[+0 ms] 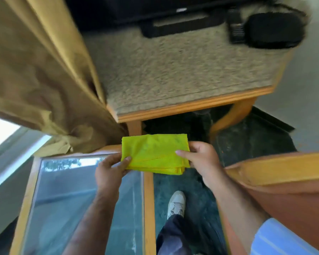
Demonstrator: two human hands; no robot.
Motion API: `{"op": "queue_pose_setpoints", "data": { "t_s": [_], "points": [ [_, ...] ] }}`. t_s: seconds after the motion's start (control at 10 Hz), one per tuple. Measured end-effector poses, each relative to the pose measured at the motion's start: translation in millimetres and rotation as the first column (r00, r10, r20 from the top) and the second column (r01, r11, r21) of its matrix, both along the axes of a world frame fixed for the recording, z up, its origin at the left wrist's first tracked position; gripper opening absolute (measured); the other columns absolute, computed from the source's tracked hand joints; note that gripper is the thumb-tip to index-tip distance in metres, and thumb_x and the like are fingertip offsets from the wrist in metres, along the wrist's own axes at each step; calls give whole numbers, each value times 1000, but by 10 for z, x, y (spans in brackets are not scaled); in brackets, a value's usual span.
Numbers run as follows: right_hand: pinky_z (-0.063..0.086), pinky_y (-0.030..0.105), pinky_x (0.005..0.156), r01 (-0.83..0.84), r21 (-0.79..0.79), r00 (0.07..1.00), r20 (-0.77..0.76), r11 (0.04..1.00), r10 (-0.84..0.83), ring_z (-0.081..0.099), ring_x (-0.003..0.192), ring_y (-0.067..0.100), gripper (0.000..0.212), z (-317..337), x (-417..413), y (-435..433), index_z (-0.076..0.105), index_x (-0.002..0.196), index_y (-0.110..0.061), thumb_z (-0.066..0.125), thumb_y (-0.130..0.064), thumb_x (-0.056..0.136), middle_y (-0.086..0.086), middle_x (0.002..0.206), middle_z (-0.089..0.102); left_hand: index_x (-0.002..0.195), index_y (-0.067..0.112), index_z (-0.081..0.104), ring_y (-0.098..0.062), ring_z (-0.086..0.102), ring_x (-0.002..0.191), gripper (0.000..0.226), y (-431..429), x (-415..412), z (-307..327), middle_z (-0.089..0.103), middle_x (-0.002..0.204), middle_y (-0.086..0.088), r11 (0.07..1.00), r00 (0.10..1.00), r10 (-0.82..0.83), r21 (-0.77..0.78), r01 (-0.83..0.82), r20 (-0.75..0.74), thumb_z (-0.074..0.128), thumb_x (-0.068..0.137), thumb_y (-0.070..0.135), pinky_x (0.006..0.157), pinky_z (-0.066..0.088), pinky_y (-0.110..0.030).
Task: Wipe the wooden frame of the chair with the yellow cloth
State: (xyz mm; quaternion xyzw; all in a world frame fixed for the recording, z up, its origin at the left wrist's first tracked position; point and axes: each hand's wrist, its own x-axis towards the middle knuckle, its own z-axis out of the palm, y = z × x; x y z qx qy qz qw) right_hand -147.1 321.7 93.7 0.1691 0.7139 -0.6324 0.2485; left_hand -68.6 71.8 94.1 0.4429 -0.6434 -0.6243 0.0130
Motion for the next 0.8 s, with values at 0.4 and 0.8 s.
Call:
{"op": "queue_pose_setpoints", "data": {
  "t_s": [0.4, 0.8],
  "points": [
    [62, 51, 78, -239, 355, 971, 91, 904, 221, 78, 88, 39, 21, -1568, -4, -1340, 78, 85, -2, 92, -13, 74, 20, 91, 82, 95, 16, 83, -35, 77, 83, 25, -995, 286, -1373, 81, 84, -15, 929, 924, 87, -365, 59, 371, 86, 77, 33, 83, 62, -44],
    [53, 43, 94, -294, 805, 844, -35, 515, 536, 57, 126, 35, 71, -1615, 32, -1468, 53, 130, -6, 83, -49, 82, 18, 136, 61, 135, 5, 54, -41, 49, 134, 47, -865, 19, -1582, 54, 144, -20, 670, 852, -38, -619, 409, 523, 67, 91, 17, 103, 47, -51]
  ]
}}
